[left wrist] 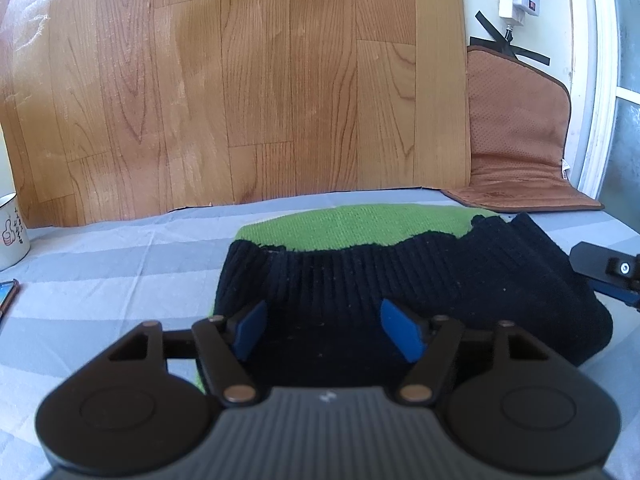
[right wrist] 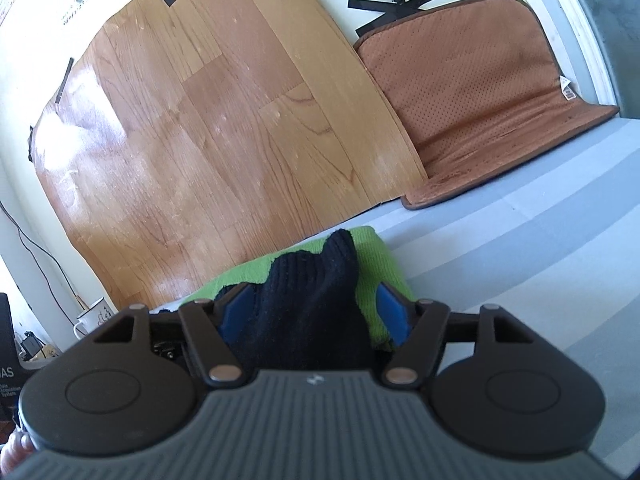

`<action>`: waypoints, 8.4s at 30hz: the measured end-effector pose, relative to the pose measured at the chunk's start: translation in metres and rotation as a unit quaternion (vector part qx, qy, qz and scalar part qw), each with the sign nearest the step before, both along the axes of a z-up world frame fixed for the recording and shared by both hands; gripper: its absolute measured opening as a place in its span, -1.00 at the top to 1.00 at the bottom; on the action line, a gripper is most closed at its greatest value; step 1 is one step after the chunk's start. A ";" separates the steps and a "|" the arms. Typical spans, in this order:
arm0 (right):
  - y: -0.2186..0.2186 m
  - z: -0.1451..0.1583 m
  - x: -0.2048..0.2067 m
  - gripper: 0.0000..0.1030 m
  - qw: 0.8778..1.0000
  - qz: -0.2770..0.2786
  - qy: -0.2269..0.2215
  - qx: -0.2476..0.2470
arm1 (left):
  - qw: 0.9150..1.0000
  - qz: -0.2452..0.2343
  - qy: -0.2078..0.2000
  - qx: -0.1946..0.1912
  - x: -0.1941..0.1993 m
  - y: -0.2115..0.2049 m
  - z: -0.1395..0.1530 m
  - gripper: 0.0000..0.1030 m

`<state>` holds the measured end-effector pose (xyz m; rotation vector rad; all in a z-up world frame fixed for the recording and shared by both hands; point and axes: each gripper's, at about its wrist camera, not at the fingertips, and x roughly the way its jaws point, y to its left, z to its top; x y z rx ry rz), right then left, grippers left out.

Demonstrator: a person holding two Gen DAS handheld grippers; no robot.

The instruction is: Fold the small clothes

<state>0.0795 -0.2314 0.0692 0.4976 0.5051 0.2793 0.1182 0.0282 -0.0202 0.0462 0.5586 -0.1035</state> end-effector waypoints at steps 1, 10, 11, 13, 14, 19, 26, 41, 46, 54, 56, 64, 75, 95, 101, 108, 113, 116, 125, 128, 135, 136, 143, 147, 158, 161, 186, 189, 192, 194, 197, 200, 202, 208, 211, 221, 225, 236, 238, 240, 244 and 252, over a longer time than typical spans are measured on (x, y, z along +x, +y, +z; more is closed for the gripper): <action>0.000 0.000 0.000 -0.37 1.000 0.000 -0.001 0.001 | 1.000 0.000 0.000 0.000 0.000 0.000 0.000 -0.28; -0.001 0.000 0.000 -0.37 1.000 -0.002 -0.001 0.001 | 1.000 0.000 -0.004 0.004 0.000 0.000 0.000 -0.32; -0.001 0.000 0.000 -0.37 1.000 -0.002 -0.001 0.001 | 1.000 0.000 -0.005 0.005 0.000 0.000 -0.001 -0.32; -0.001 0.000 0.000 -0.37 1.000 -0.002 -0.001 0.002 | 1.000 0.001 -0.007 0.007 -0.001 -0.001 -0.001 -0.33; -0.001 0.000 0.000 -0.37 1.000 -0.001 -0.002 0.002 | 1.000 0.001 -0.008 0.009 -0.001 -0.001 -0.002 -0.33; -0.001 0.000 -0.001 -0.37 1.000 -0.002 -0.004 0.005 | 1.000 0.004 -0.015 0.013 -0.001 -0.002 -0.003 -0.36; 0.000 0.000 -0.001 -0.37 1.000 0.002 -0.006 0.008 | 1.000 0.015 -0.017 0.013 -0.001 -0.004 -0.005 -0.46; -0.003 0.000 -0.003 -0.37 1.000 0.009 -0.012 0.015 | 0.999 0.022 -0.025 0.024 -0.006 -0.006 -0.006 -0.53; -0.004 0.001 -0.004 -0.38 1.000 0.011 -0.014 0.015 | 0.999 0.043 -0.022 0.024 -0.008 -0.004 -0.006 -1.00; -0.003 0.003 -0.009 -0.38 1.000 0.013 -0.022 0.005 | 0.999 0.046 -0.001 -0.009 -0.005 0.008 -0.008 -1.00; -0.003 0.003 -0.011 -0.38 1.000 0.014 -0.025 0.002 | 0.999 0.050 0.000 -0.011 -0.007 0.009 -0.007 -1.00; -0.005 0.004 -0.015 -0.38 1.000 0.013 -0.028 -0.002 | 0.998 0.059 -0.018 -0.009 -0.036 0.010 -0.006 -1.00; -0.010 0.004 -0.050 -0.38 1.000 0.010 -0.023 -0.001 | 0.998 0.065 -0.016 0.002 -0.070 0.006 -0.007 -1.00; -0.003 0.002 -0.068 -0.41 0.999 0.035 0.004 -0.015 | 0.997 0.052 -0.049 0.023 -0.105 -0.003 -0.004 -1.00; -0.004 0.001 -0.068 -0.41 0.999 0.030 0.008 -0.009 | 0.997 0.071 -0.034 0.011 -0.102 0.002 -0.005 -1.00; -0.005 0.001 -0.069 -0.43 0.999 0.030 0.007 -0.007 | 0.996 0.079 -0.042 0.017 -0.104 0.002 -0.004 -1.00; -0.004 0.001 -0.069 -0.48 0.999 0.032 0.007 -0.006 | 0.995 0.077 -0.049 0.033 -0.106 -0.001 -0.005 -1.00; -0.003 0.002 -0.068 -0.50 0.999 0.036 0.008 -0.006 | 0.995 0.071 -0.050 0.040 -0.106 -0.003 -0.005 -1.00; -0.002 0.001 -0.068 -0.61 0.999 0.046 0.012 -0.004 | 0.995 0.078 -0.044 0.047 -0.105 -0.003 -0.006 -1.00; -0.002 0.001 -0.068 -0.62 0.999 0.046 0.012 -0.002 | 0.994 0.084 -0.042 0.047 -0.105 -0.002 -0.006 -1.00; -0.001 0.001 -0.068 -0.64 0.999 0.045 0.013 -0.001 | 0.995 0.085 -0.035 0.045 -0.103 -0.001 -0.007 -1.00; -0.001 0.001 -0.068 -0.64 0.999 0.045 0.013 -0.001 | 0.995 0.086 -0.035 0.044 -0.103 -0.001 -0.007 -1.00; -0.001 0.001 -0.068 -0.65 0.999 0.044 0.013 -0.001 | 0.995 0.085 -0.034 0.043 -0.103 -0.001 -0.007 -1.00; -0.001 0.001 -0.068 -0.65 0.999 0.044 0.013 -0.001 | 0.995 0.077 -0.035 0.043 -0.105 -0.002 -0.007 -1.00; -0.001 -0.001 -0.069 -0.65 0.999 0.040 0.016 0.008 | 0.998 0.053 -0.019 0.038 -0.109 -0.003 -0.007 -1.00; -0.003 -0.002 -0.069 -0.65 0.999 0.038 0.017 0.012 | 0.998 0.053 -0.012 0.044 -0.111 -0.006 -0.007 -1.00; -0.009 -0.001 -0.072 -0.65 0.999 0.037 0.008 0.031 | 0.993 0.080 0.065 0.057 -0.123 -0.023 0.000 -1.00; -0.009 -0.001 -0.071 -0.65 0.999 0.037 0.007 0.030 | 0.993 0.079 0.066 0.062 -0.124 -0.024 0.000 -1.00; -0.010 -0.001 -0.071 -0.65 0.999 0.038 0.007 0.031 | 0.993 0.077 0.068 0.065 -0.125 -0.025 -0.001 -1.00; -0.010 -0.001 -0.071 -0.66 0.999 0.038 0.008 0.031 | 0.992 0.075 0.071 0.065 -0.125 -0.026 -0.002 -1.00; -0.010 -0.001 -0.071 -0.66 0.999 0.038 0.008 0.031 | 0.992 0.073 0.075 0.063 -0.125 -0.026 -0.002 -1.00; -0.010 -0.001 -0.071 -0.66 0.999 0.038 0.007 0.031 | 0.993 0.070 0.078 0.062 -0.125 -0.027 -0.002 -1.00; -0.010 -0.001 -0.071 -0.66 0.999 0.037 0.007 0.031 | 0.993 0.068 0.079 0.063 -0.126 -0.027 -0.003 -1.00; -0.009 -0.001 -0.071 -0.66 0.999 0.037 0.007 0.031 | 0.992 0.068 0.085 0.063 -0.126 -0.029 -0.005 -1.00; -0.009 -0.001 -0.071 -0.66 0.999 0.037 0.007 0.030 | 0.992 0.068 0.087 0.062 -0.125 -0.028 -0.006 -1.00; -0.009 -0.001 -0.071 -0.66 0.999 0.037 0.007 0.030 | 0.992 0.068 0.095 0.055 -0.125 -0.028 -0.008 -1.00; -0.009 -0.001 -0.071 -0.66 0.999 0.037 0.007 0.030 | 0.992 0.066 0.097 0.052 -0.125 -0.028 -0.008 -1.00; -0.009 -0.001 -0.071 -0.66 0.999 0.038 0.008 0.029 | 0.992 0.061 0.100 0.045 -0.127 -0.027 -0.007 -1.00; -0.009 -0.001 -0.070 -0.66 0.999 0.038 0.009 0.029 | 0.992 0.058 0.101 0.043 -0.127 -0.028 -0.006 -1.00; -0.009 -0.001 -0.070 -0.66 0.999 0.038 0.009 0.029 | 0.992 0.056 0.104 0.040 -0.128 -0.028 -0.006 -1.00; -0.009 -0.001 -0.069 -0.66 0.999 0.039 0.010 0.028 | 0.992 0.053 0.107 0.035 -0.128 -0.029 -0.006 -1.00; -0.009 -0.002 -0.067 -0.66 0.999 0.042 0.012 0.027 | 0.992 0.051 0.110 0.029 -0.127 -0.028 -0.006 -1.00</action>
